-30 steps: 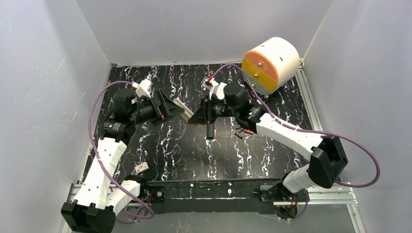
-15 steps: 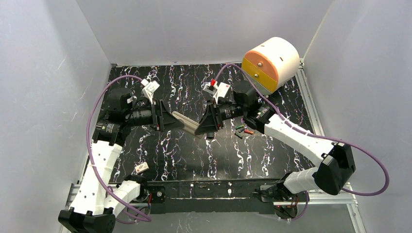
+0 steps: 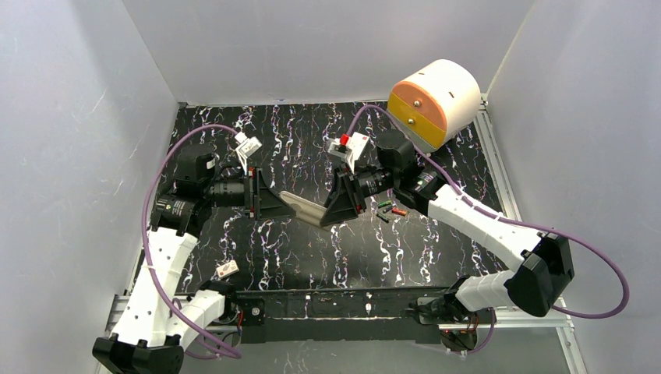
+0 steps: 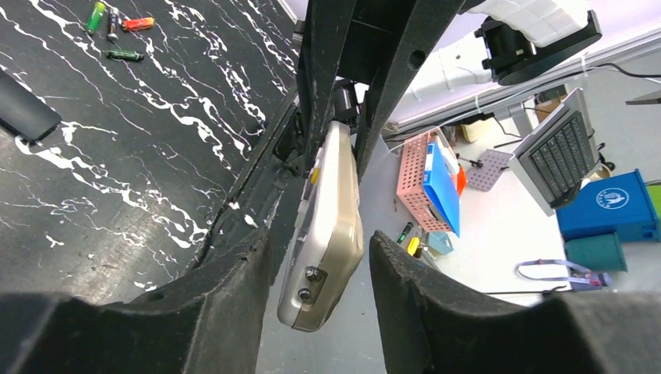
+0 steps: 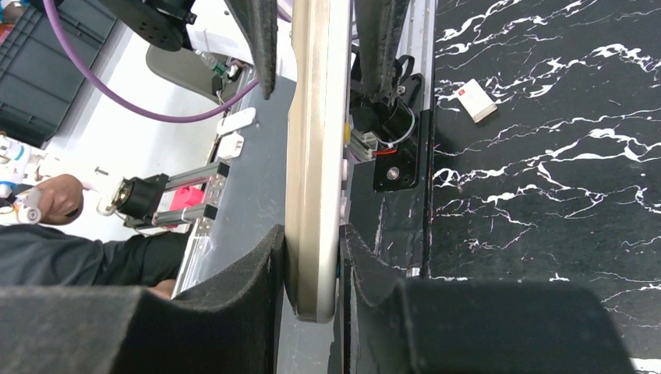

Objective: Load the batteries into the remote control

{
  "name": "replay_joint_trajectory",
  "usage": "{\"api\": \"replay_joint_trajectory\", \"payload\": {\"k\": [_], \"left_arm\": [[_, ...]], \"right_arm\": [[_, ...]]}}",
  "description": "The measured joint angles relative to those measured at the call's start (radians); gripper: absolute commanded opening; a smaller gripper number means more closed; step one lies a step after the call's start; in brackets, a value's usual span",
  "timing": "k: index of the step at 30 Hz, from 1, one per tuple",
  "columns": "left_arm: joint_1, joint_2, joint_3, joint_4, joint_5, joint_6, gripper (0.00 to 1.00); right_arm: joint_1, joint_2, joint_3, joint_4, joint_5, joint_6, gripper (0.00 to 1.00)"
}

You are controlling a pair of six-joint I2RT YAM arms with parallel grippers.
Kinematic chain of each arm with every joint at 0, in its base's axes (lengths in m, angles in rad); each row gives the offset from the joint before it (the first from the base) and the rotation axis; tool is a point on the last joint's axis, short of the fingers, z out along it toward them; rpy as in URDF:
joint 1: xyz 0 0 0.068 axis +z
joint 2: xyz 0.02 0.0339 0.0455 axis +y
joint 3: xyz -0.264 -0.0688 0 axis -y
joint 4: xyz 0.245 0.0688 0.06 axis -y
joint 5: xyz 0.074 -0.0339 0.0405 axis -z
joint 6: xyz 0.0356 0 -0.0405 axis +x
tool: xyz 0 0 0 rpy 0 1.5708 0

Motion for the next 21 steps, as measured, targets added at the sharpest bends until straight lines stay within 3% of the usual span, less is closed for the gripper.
{"api": "replay_joint_trajectory", "payload": {"k": [4, 11, 21], "left_arm": [[-0.007, 0.003, -0.001, 0.004, 0.009, -0.002, 0.54], [-0.026, 0.017, -0.019, 0.018, 0.015, 0.004, 0.4], [-0.076, 0.022, -0.043, 0.026, 0.016, 0.034, 0.34]], "right_arm": [[0.0, 0.007, 0.0, -0.027, -0.016, -0.02, 0.08], [0.0, 0.035, 0.0, -0.069, -0.036, -0.046, 0.08], [0.001, 0.035, 0.0, -0.074, -0.063, -0.043, 0.08]]}}
